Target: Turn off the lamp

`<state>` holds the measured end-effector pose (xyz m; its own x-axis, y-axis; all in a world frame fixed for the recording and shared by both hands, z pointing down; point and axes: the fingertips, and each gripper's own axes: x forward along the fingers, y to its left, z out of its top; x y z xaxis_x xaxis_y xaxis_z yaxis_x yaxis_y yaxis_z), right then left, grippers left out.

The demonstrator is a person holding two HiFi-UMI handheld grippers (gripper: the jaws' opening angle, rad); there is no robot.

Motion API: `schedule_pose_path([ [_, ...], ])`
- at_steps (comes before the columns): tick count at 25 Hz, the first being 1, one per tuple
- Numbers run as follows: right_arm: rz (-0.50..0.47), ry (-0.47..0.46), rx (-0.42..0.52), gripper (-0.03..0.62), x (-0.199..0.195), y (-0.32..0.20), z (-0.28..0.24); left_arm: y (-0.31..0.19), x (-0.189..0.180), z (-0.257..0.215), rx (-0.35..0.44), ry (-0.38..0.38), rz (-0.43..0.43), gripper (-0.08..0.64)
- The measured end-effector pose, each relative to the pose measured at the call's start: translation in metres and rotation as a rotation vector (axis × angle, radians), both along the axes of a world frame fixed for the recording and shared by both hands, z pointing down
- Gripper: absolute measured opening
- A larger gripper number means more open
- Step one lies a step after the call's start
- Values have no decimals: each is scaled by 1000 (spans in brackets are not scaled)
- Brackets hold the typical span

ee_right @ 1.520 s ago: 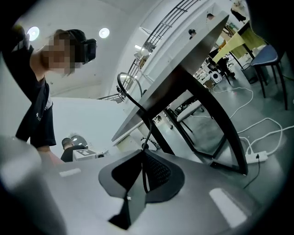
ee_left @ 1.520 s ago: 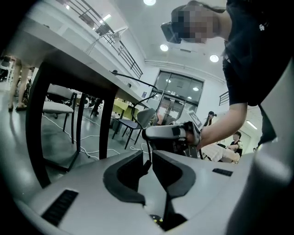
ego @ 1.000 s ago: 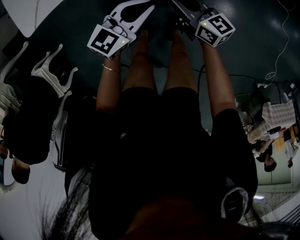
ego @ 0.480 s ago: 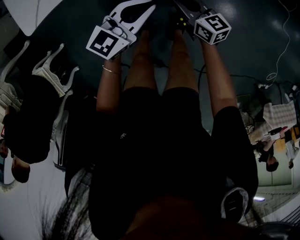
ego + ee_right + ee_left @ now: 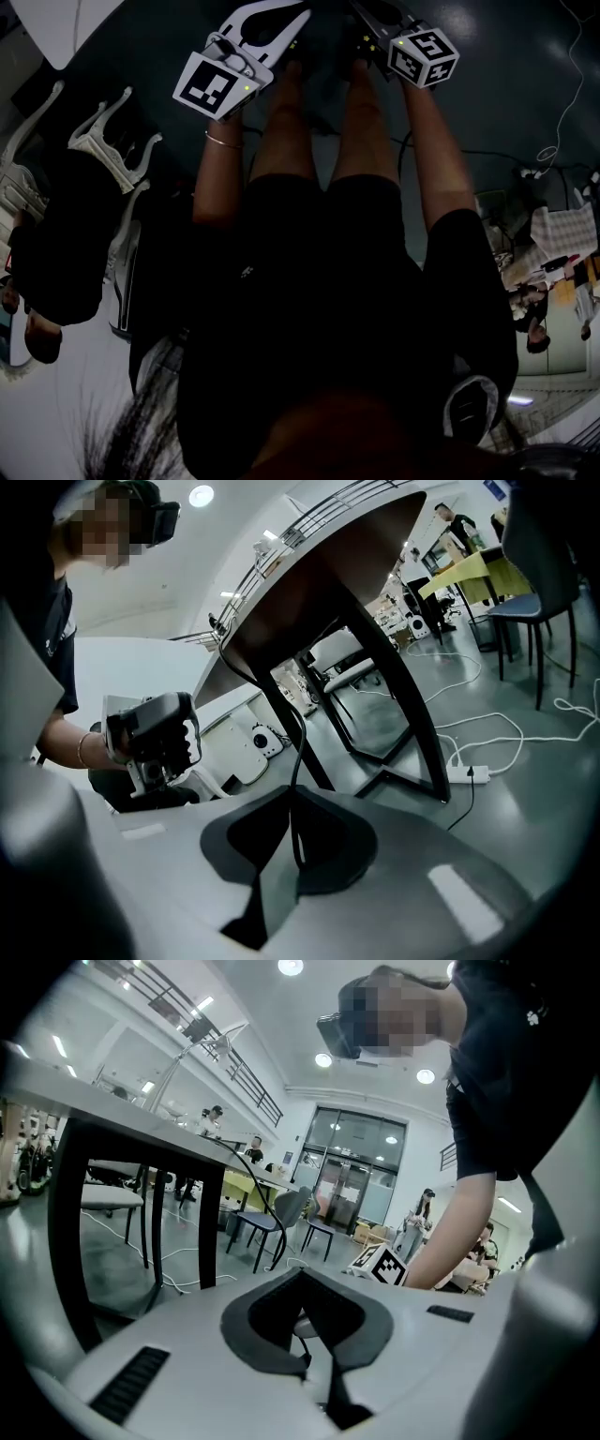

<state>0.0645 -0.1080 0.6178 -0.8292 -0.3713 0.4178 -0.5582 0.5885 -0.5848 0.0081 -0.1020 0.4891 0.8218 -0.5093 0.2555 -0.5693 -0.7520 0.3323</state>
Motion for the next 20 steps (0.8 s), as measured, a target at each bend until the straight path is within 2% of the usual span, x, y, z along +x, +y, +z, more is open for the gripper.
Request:
schedule_pose_path([
  [3,21,10,-7,20,3,-1,3,-2,1,-4,3,21,-13,6],
  [9,23,63,-17,28,7,-1,7,2,2,-1,0,-8,9,6],
  [17,90,36,29,18,12,-11,-9,3,3,2,-4,-20,9,6],
  [20,109,53,32,2,14,-14,-11,5,4,2,-5,-22,16,6],
])
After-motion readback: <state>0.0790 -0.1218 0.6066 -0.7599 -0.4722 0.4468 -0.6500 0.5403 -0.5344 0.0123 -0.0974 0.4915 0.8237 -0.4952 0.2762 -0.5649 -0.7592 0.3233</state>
